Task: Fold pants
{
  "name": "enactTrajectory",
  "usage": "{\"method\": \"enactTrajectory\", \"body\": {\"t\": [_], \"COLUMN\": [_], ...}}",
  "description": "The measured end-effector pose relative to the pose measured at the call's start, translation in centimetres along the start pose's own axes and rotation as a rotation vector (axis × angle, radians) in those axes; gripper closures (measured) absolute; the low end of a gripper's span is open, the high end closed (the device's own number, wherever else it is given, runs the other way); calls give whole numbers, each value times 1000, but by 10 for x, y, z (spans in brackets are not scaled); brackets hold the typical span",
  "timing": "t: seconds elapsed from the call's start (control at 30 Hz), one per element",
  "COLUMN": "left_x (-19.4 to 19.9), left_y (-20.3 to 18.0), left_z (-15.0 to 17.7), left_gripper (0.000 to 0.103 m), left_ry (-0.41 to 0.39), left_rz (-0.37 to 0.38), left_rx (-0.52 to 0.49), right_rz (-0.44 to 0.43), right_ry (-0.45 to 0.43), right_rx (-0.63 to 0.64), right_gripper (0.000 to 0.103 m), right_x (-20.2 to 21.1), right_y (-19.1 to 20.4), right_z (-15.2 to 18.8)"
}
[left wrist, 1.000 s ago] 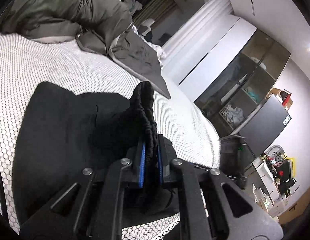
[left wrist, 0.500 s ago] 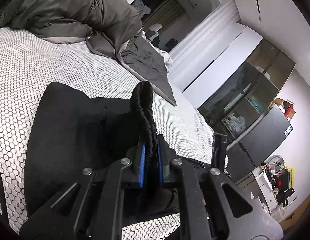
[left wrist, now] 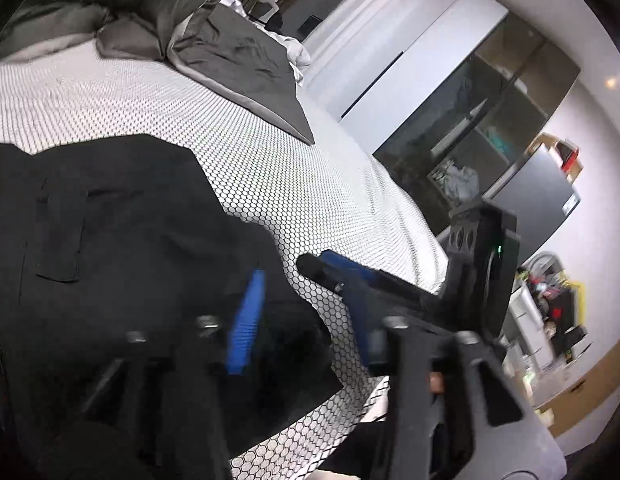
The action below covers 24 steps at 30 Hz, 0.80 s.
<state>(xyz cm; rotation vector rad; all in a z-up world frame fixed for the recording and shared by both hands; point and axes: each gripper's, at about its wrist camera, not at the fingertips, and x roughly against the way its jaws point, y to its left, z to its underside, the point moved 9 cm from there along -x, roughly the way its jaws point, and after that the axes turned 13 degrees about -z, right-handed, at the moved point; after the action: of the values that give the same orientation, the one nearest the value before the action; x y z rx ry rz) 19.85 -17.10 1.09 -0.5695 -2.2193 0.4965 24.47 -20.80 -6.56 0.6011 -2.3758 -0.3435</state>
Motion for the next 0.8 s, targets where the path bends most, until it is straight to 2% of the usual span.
{"method": "enactTrajectory", "body": {"t": [0.07, 0.1, 0.13, 0.3, 0.37, 0.43, 0.5, 0.53, 0.57, 0.6, 0.67, 0.73, 0.8], "left_x": [9, 14, 19, 51, 67, 81, 89, 91, 92, 94, 99, 102, 105], "left_y": [7, 14, 22, 77, 97, 117, 135, 144, 153, 158, 164, 166, 169], "left_z": [-2, -3, -4, -4, -4, 0, 7, 9, 11, 12, 13, 14, 15], "left_gripper": [36, 32, 30, 29, 22, 21, 21, 21, 21, 21, 21, 21, 21], "left_ry": [-34, -52, -66, -103, -134, -159, -152, -144, -135, -133, -139, -149, -156], "left_rz": [-6, -22, -44, -189, -243, -289, -322, -328, -335, -342, -351, -357, -372], "left_rx": [18, 30, 39, 79, 80, 87, 111, 125, 135, 139, 135, 123, 113], "right_rz": [-31, -60, -83, -279, -354, -360, -361, -347, -296, -255, -278, -282, -253], "right_ry": [-10, -10, -7, 52, 98, 151, 204, 222, 230, 216, 157, 65, 61], "right_rx": [-30, -39, -42, -30, -17, -43, -94, -114, -123, -119, -107, -12, 57], "right_gripper": [49, 49, 49, 49, 49, 49, 49, 54, 69, 79, 93, 94, 94], "right_x": [5, 8, 12, 21, 19, 5, -16, -24, -32, -31, -23, -1, 8], "right_y": [-5, -3, -1, 34, 49, 51, 48, 45, 39, 35, 41, 56, 60], "right_z": [-2, -2, -1, 12, 23, 35, 46, 51, 53, 53, 43, 27, 24]}}
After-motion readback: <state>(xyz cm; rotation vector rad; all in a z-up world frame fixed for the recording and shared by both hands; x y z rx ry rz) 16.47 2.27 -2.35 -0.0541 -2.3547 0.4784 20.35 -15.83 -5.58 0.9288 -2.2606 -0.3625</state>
